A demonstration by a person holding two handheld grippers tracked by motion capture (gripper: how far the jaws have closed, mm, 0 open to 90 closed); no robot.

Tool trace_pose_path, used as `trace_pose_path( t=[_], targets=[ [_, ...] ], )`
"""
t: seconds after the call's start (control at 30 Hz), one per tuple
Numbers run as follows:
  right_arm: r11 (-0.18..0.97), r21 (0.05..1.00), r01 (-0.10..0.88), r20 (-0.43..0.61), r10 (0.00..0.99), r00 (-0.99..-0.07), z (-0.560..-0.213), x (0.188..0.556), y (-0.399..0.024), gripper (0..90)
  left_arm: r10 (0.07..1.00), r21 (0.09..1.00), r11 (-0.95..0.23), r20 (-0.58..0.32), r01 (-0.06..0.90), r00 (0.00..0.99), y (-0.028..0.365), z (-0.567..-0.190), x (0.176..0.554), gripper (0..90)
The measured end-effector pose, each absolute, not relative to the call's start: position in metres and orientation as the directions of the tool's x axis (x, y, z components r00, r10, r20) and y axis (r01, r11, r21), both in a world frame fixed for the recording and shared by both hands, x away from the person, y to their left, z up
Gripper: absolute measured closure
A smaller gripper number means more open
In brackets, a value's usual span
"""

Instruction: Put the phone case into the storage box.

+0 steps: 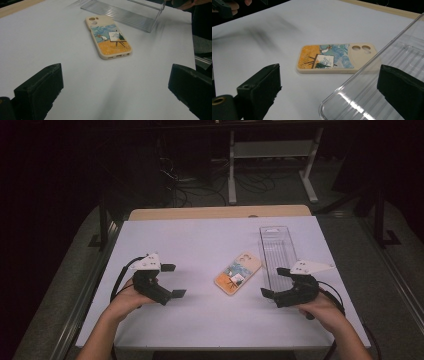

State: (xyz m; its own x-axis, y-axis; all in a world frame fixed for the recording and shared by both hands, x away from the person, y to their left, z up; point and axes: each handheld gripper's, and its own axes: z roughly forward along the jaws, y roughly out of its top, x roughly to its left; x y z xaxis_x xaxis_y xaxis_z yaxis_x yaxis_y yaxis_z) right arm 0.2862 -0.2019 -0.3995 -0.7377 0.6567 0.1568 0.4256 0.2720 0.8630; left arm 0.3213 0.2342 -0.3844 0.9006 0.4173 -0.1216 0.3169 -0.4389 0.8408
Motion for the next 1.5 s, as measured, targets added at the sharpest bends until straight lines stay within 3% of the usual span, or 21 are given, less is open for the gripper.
trace_pose_path(
  t=[1.5],
  targets=[
    [0.269, 0.861, 0.432, 0.153, 0.674, -0.723, -0.401, 0.285, -0.201, 3.4, 0.309, 0.846, -0.462, -0.129, 0.267, 0.942, 0.168, -0.374, 0.342, 0.0]
  ],
)
